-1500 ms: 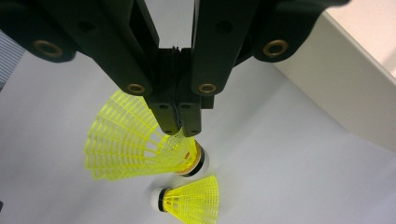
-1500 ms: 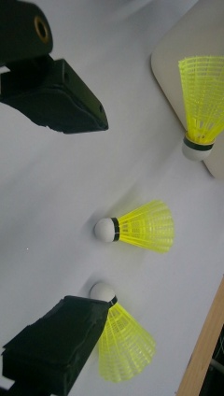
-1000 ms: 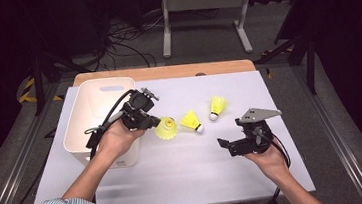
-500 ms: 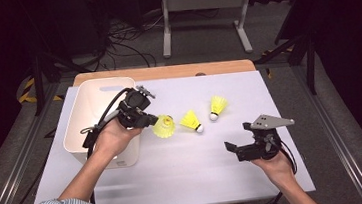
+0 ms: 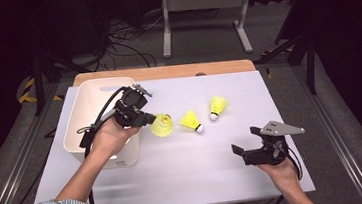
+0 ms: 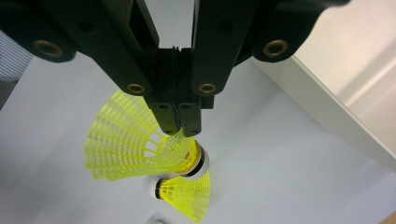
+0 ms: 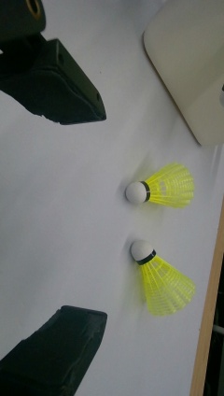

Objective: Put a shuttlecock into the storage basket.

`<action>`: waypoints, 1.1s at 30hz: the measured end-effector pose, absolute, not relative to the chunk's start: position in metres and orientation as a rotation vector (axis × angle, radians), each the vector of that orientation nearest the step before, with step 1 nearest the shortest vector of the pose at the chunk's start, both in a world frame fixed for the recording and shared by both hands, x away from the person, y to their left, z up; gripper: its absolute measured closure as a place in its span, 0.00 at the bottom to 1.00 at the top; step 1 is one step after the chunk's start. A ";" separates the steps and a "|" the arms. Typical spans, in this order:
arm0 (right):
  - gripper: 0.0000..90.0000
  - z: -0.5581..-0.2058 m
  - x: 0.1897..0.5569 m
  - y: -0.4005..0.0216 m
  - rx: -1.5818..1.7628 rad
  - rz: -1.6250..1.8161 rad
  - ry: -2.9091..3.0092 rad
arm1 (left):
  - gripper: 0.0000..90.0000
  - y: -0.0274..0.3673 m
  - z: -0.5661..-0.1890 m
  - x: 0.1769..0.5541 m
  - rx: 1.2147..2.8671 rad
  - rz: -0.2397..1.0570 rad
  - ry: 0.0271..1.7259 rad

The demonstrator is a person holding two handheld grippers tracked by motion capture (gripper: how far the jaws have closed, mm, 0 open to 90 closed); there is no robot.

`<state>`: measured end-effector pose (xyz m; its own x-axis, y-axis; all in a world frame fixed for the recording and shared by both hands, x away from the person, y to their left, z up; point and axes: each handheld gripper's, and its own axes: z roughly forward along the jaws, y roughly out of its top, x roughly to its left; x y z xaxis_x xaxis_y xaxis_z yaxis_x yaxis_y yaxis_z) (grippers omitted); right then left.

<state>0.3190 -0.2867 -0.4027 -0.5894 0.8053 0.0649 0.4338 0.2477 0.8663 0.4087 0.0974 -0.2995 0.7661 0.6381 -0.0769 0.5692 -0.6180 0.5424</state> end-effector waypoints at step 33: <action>0.06 -0.436 0.296 -0.319 1.207 1.343 1.965 | 1.00 0.112 -0.285 0.410 2.353 0.158 0.929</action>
